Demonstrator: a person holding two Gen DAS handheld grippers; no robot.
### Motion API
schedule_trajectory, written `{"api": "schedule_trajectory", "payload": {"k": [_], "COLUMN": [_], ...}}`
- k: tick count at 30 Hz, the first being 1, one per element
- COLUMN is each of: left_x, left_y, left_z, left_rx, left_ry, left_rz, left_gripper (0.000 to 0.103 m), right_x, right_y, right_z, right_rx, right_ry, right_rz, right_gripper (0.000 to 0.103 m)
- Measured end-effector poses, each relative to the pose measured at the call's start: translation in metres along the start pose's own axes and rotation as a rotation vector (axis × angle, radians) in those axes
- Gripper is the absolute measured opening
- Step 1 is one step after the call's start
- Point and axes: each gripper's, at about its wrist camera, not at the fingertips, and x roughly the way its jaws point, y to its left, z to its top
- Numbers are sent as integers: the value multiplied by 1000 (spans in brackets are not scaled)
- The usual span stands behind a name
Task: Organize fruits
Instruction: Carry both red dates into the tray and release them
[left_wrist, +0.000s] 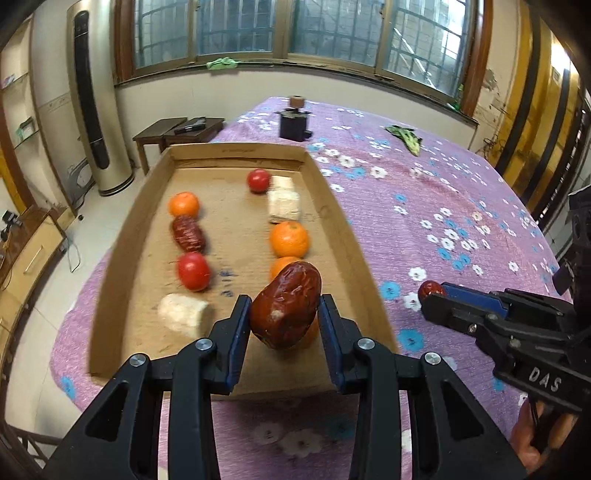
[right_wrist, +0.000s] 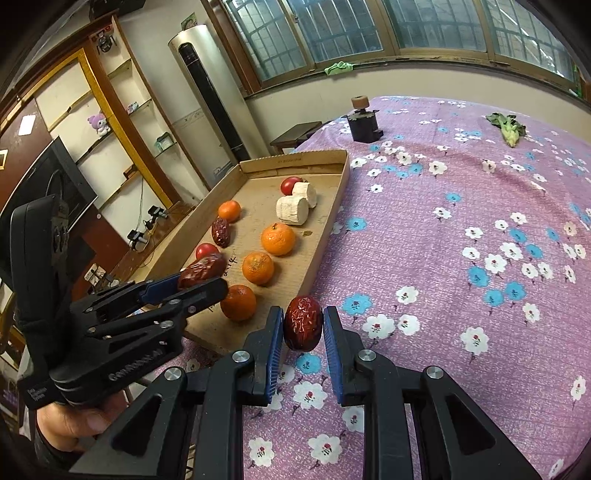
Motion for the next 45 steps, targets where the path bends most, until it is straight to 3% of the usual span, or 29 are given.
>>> {"api": "schedule_trajectory", "payload": {"k": [11, 16, 29, 45], "left_x": [-12, -13, -7, -1], "left_y": [51, 57, 73, 77], "left_z": [-9, -13, -16, -13], "left_rx": [-107, -117, -145, -148], "left_ry": [13, 27, 55, 71], "left_rz": [0, -18, 17, 36], "left_gripper": [34, 34, 34, 34], "right_x": [29, 41, 78, 94], "right_y": [22, 36, 80, 94], "right_z": [19, 23, 27, 28], "right_rx": [-60, -87, -195, -245], "right_ry": [27, 46, 115, 139], "right_rz": [39, 60, 113, 102], "right_gripper": [22, 22, 23, 23]}}
